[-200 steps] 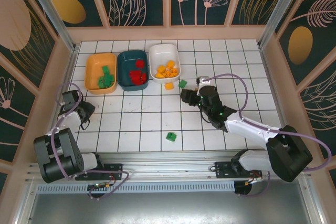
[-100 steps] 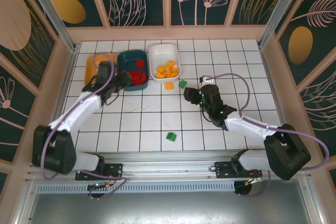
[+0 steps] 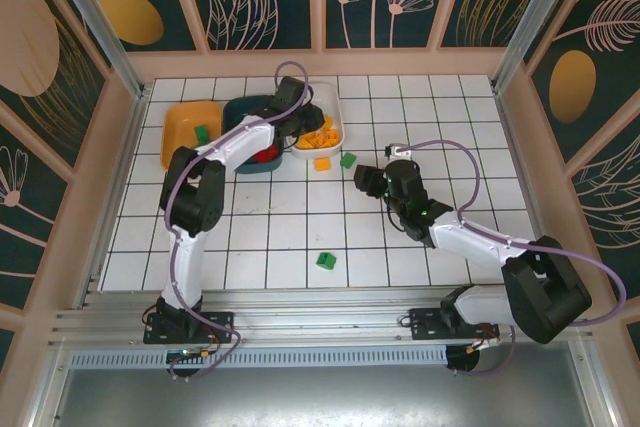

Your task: Sort the legos into containers by color

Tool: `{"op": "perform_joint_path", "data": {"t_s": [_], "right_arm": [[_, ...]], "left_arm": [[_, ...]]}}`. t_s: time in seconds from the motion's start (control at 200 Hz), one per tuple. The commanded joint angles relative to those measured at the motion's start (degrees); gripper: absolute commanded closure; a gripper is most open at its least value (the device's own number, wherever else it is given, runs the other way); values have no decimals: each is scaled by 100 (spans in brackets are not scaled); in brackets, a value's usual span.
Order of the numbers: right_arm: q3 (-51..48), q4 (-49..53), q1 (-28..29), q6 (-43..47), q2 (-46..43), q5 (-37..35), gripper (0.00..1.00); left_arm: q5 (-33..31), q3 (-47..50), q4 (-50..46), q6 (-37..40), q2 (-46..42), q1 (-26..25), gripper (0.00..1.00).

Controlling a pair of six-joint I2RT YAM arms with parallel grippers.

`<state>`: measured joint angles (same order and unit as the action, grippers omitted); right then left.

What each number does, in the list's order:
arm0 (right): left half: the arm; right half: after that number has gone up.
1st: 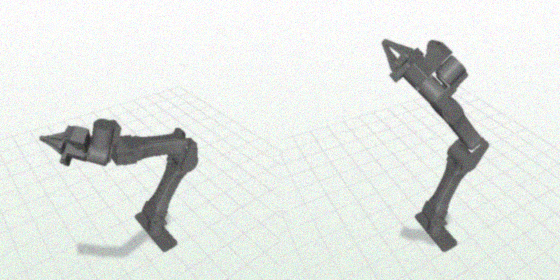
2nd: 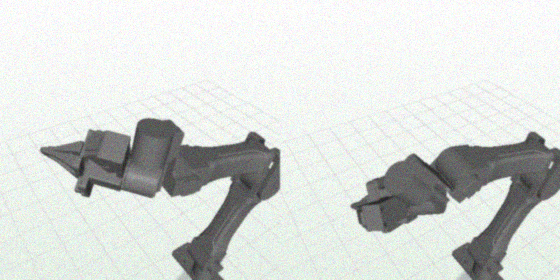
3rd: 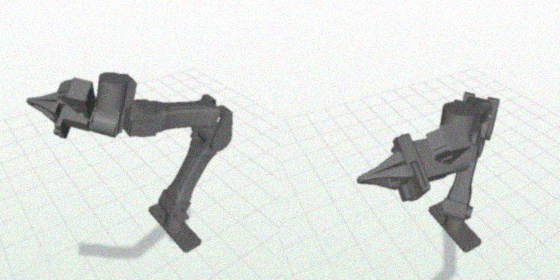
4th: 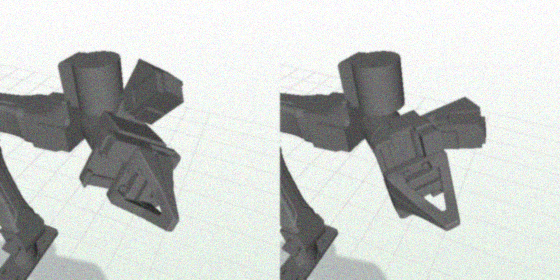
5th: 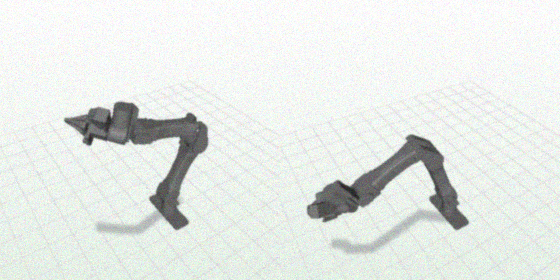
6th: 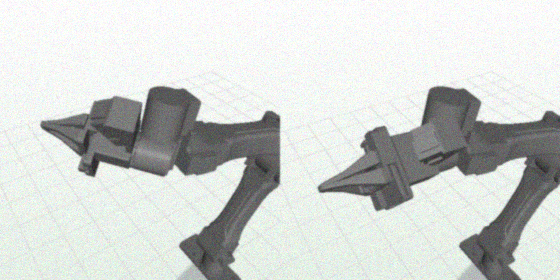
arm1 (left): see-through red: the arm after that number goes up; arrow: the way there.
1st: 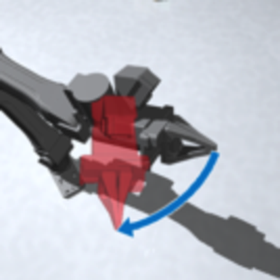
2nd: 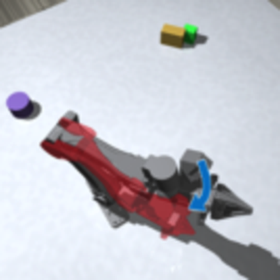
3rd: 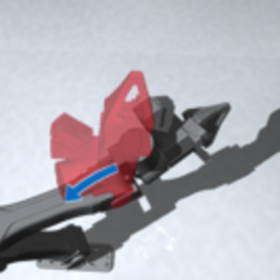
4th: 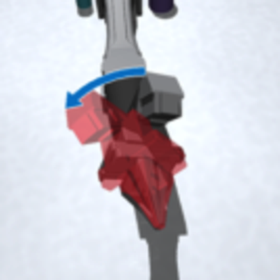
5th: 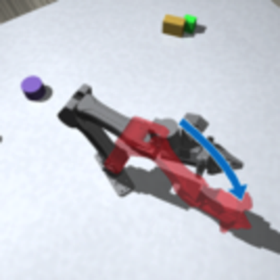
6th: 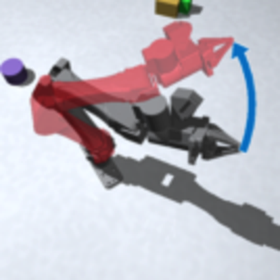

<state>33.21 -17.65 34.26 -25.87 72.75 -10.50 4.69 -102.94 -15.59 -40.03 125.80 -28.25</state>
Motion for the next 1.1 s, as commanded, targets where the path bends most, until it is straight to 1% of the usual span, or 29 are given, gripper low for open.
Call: {"op": "perform_joint_path", "data": {"t_s": [0.0, 0.095, 0.13, 0.17, 0.215, 0.24, 0.33, 0.415, 0.46, 0.535, 0.611, 0.646, 0.801, 0.891, 0.951, 1.016, 1.096], "right_arm": [[-54, -30, -34, 10, -138, -102, 33], [-34, -21, -33, 29, -83, -53, 33], [-26, -30, -32, 38, -62, -41, 33], [-17, -37, -18, 55, -27, -23, 33], [7, -29, 7, 80, 19, -27, 32], [18, -21, 31, 101, 54, -53, 32], [69, -27, 140, 191, 169, -188, 32], [138, -58, 298, 311, 342, -273, 32], [200, -80, 387, 399, 494, -244, 32], [397, -120, 586, 543, 834, -237, 31], [732, -41, 731, 668, 1279, -171, 30], [952, 62, 771, 715, 1510, -139, 29], [1846, 344, 797, 786, 2441, -180, 23], [2438, 597, 750, 868, 3026, -86, 22], [2817, 841, 739, 881, 3407, -144, 22], [3145, 1057, 703, 851, 3715, -155, 23], [3386, 1228, 673, 748, 4007, -198, 26]], "left_arm": [[33, -684, -390, 239, 277, -8, 69], [24, -1092, -560, 267, 509, -5, 50], [-4, -1167, -589, 263, 519, 1, 40], [-45, -1167, -566, 261, 467, -6, 33], [-69, -1062, -471, 274, 334, -9, 22], [-108, -991, -432, 272, 242, -5, 19], [-217, -477, -186, 281, -297, 2, 18], [-395, 606, 395, 162, -1201, 40, 17], [-457, 1406, 811, -1, -1752, 86, 15], [-543, 2928, 1430, -327, -2925, 214, 13], [-860, 4329, 1847, -687, -4076, 322, 4], [-1009, 5002, 1953, -843, -4589, 382, 2], [-1562, 7234, 1941, -1491, -6849, 531, 2], [-1707, 8065, 1691, -1815, -8044, 566, 1], [-1579, 8486, 1561, -2141, -8671, 575, 1], [-1300, 8791, 1469, -2338, -9142, 575, 1], [-1199, 8990, 1213, -2479, -9530, 575, 2]]}}
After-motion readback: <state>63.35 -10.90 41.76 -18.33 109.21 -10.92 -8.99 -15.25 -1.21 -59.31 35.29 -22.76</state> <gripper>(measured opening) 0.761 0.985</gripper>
